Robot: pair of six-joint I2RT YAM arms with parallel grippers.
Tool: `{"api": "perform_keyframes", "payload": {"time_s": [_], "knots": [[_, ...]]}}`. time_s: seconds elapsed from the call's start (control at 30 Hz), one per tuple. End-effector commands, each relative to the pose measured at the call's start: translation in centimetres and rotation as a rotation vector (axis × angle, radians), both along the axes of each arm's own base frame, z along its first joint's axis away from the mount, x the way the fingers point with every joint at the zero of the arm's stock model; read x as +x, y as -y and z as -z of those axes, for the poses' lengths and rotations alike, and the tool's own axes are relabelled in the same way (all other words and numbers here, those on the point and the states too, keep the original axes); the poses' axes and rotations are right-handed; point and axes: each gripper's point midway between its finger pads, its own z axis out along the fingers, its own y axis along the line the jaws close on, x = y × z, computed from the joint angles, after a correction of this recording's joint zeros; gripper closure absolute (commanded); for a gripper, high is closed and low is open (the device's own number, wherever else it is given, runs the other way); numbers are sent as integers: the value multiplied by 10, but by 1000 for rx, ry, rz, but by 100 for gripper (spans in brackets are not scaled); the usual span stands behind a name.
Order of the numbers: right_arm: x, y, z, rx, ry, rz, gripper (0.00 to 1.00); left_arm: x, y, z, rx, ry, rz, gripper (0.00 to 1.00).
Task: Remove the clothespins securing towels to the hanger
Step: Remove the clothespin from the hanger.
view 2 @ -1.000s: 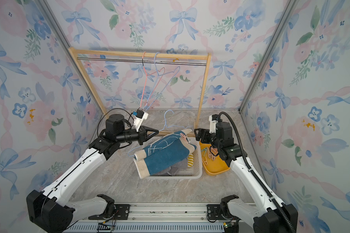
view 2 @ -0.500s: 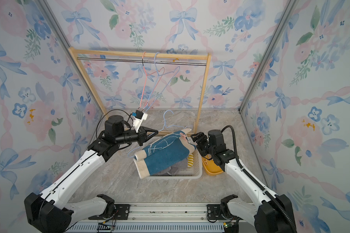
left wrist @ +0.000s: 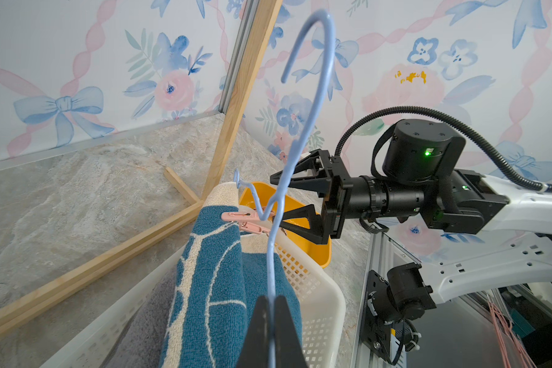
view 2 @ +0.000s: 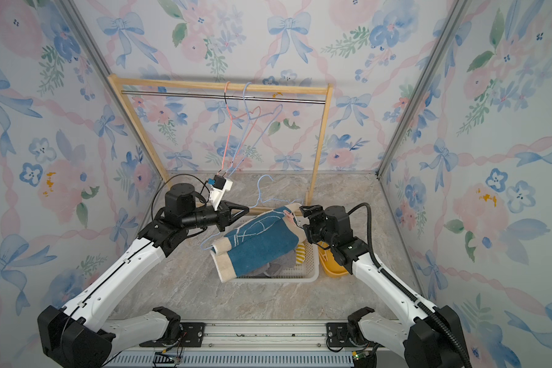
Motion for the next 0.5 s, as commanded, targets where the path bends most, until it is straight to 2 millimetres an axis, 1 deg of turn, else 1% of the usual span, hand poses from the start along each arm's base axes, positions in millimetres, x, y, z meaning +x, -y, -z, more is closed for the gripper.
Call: {"api": "perform_keyframes", "payload": {"time_s": [0.0, 0.2, 0.4, 0.47], "knots": [[8, -16, -14, 57, 27, -17, 20, -5, -1, -10, -11, 57, 6, 100], [8, -28, -9, 78, 25, -31, 22, -5, -1, -11, -12, 58, 5, 100], [9, -34, -17, 90, 41, -44, 25, -5, 0, -10, -11, 55, 8, 100], [9, -38, -17, 91, 38, -56, 27, -5, 0, -10, -10, 55, 7, 100]]}}
